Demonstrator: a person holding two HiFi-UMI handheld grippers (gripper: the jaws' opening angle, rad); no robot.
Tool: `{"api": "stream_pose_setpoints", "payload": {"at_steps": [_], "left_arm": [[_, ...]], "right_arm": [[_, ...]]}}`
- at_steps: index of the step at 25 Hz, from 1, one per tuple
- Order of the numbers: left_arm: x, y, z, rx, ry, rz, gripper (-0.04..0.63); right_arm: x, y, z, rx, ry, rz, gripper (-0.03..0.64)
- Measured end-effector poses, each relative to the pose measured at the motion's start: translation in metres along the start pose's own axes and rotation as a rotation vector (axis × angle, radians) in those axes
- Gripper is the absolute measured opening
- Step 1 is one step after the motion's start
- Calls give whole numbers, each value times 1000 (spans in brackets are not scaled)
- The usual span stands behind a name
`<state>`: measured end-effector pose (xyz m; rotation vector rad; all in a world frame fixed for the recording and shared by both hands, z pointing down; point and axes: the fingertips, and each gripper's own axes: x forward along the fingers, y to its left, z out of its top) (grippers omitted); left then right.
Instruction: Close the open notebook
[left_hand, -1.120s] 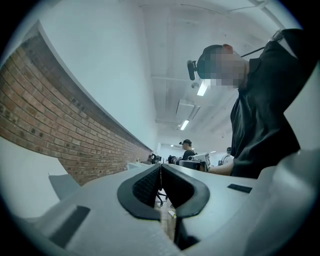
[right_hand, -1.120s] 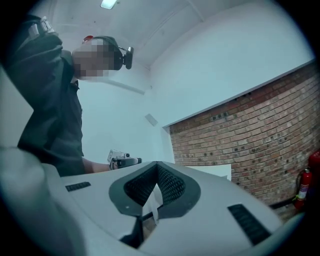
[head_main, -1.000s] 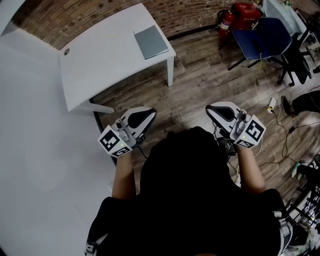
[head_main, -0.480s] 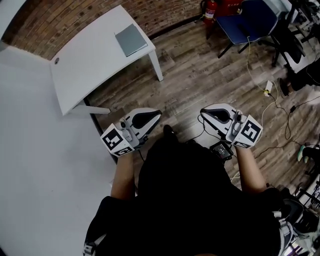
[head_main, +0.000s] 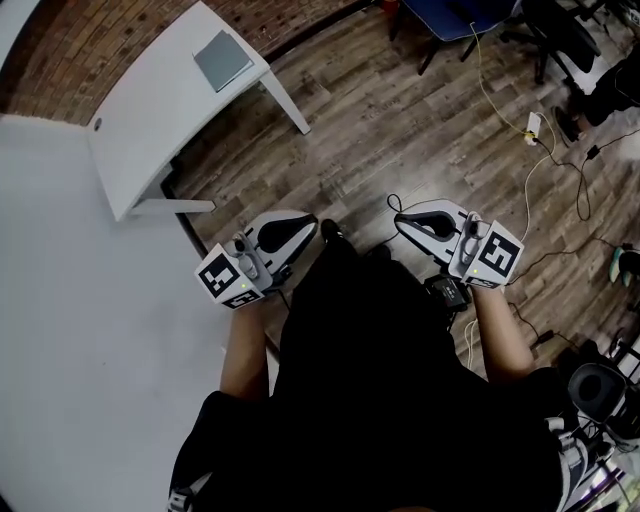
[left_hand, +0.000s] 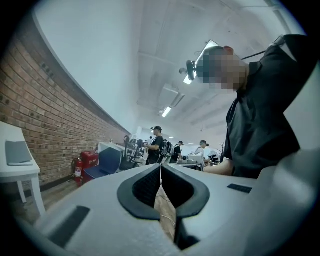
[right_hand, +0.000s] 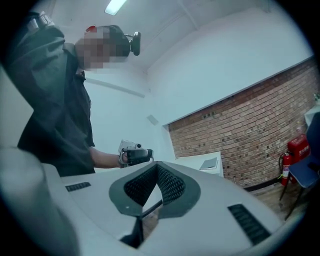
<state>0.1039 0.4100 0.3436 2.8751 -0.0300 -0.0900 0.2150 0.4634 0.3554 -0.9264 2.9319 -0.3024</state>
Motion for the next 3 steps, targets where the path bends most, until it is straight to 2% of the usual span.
{"api": "stream_pose_setpoints", "payload": {"at_steps": [3], "left_arm": [[20, -21, -9, 14, 29, -5, 20]], "right_arm": [[-28, 7, 0, -6, -30, 18, 6]]}}
